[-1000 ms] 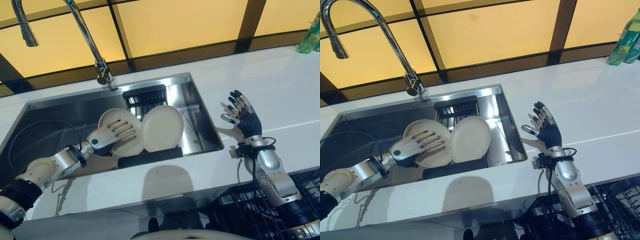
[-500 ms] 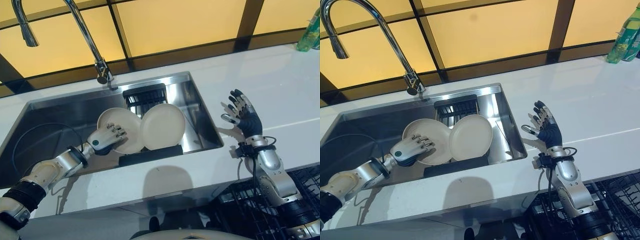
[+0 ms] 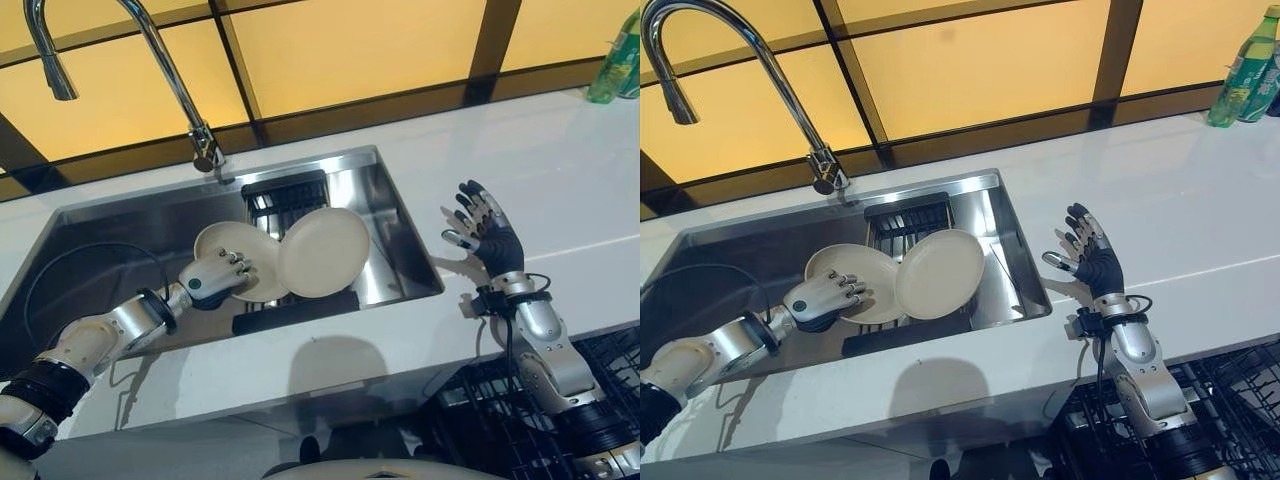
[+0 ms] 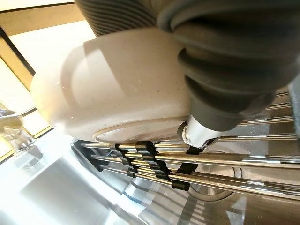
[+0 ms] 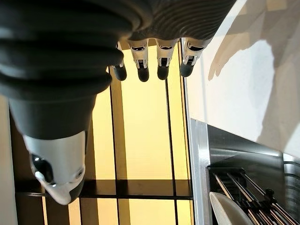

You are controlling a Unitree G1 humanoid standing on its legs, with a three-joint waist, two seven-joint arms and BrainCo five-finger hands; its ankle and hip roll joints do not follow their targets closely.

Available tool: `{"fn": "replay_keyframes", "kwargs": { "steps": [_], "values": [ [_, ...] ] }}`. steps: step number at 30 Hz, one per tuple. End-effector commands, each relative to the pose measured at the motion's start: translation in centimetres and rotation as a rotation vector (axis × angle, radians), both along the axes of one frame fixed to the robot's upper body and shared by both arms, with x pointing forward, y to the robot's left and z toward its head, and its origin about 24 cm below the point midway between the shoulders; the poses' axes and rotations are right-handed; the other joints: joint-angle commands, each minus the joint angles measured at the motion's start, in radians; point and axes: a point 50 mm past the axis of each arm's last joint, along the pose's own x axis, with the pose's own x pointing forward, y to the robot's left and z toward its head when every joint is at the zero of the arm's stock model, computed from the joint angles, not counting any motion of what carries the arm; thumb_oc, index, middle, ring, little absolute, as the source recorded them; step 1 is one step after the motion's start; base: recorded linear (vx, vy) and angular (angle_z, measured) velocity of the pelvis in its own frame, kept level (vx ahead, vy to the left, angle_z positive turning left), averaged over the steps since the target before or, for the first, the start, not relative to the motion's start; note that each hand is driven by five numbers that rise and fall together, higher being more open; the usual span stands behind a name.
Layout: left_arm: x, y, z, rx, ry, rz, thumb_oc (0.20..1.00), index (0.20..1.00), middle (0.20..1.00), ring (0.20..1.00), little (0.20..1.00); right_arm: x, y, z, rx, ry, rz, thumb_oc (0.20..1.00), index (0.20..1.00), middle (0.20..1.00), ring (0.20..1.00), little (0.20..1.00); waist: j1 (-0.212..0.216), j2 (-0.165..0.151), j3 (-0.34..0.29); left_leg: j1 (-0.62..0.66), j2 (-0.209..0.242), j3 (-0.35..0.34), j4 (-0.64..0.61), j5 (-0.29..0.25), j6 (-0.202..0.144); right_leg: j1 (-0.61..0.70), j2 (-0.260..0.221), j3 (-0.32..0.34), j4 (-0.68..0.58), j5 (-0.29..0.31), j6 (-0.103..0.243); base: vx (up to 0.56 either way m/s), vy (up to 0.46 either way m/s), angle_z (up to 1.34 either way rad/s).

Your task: Pick up plates and place into dishwasher.

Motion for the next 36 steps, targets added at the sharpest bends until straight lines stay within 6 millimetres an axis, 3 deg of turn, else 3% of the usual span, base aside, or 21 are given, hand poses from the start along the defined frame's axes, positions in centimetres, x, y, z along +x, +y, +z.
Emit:
{"fn": "replay_keyframes", "kwargs": {
  "steps": [1, 13, 21, 27, 36],
  "values": [
    [-0.4, 4.7, 1.6, 0.155, 0.022, 0.134, 0.200, 0.200, 0.200, 0.200, 0.200, -0.8, -0.7, 1.2, 0.005, -0.058, -0.007, 1.000, 1.000, 1.000, 1.000, 1.000, 0.048, -0.014, -0.046, 0.036, -0.048, 0.005, 0.008, -0.129, 0.055, -0.132, -0.054, -0.004, 0.026, 0.076, 0.061, 0.00, 0.000, 0.00],
    [-0.9, 5.6, 3.8, 0.217, 0.092, 0.182, 0.200, 0.200, 0.200, 0.200, 0.200, -0.9, -1.3, 1.4, 0.012, -0.054, -0.023, 1.000, 1.000, 1.000, 1.000, 1.000, 0.065, -0.009, -0.044, 0.032, -0.046, -0.012, 0.012, -0.125, 0.051, -0.130, -0.057, -0.016, 0.025, 0.078, 0.065, 0.00, -0.003, 0.01],
    [-0.2, 7.3, 9.4, 0.186, -0.156, 0.246, 0.200, 0.200, 0.200, 0.200, 0.200, -1.3, -1.6, 1.5, 0.028, -0.063, -0.037, 1.000, 1.000, 1.000, 1.000, 1.000, 0.092, -0.008, -0.058, 0.027, -0.040, -0.026, 0.009, -0.121, 0.045, -0.124, -0.057, -0.041, 0.017, 0.079, 0.061, -0.04, -0.038, 0.06],
    [0.2, 7.1, 11.5, 0.176, -0.248, 0.259, 0.200, 0.200, 0.200, 0.200, 0.200, -0.9, -1.4, 1.6, 0.036, -0.066, -0.045, 1.000, 1.000, 1.000, 1.000, 1.000, 0.101, -0.006, -0.070, 0.030, -0.042, -0.039, 0.008, -0.128, 0.043, -0.115, -0.056, -0.053, 0.013, 0.071, 0.059, -0.04, -0.016, 0.12],
    [-0.5, 5.9, 14.0, -0.028, -0.482, 0.129, 0.200, 0.200, 0.200, 0.200, 0.200, -1.2, -1.5, 1.7, 0.033, -0.080, -0.053, 1.000, 1.000, 1.000, 1.000, 1.000, 0.116, -0.019, -0.091, 0.025, -0.036, -0.045, 0.008, -0.130, 0.039, -0.115, -0.048, -0.063, 0.008, 0.065, 0.053, -0.05, -0.007, 0.06]
  ]
}}
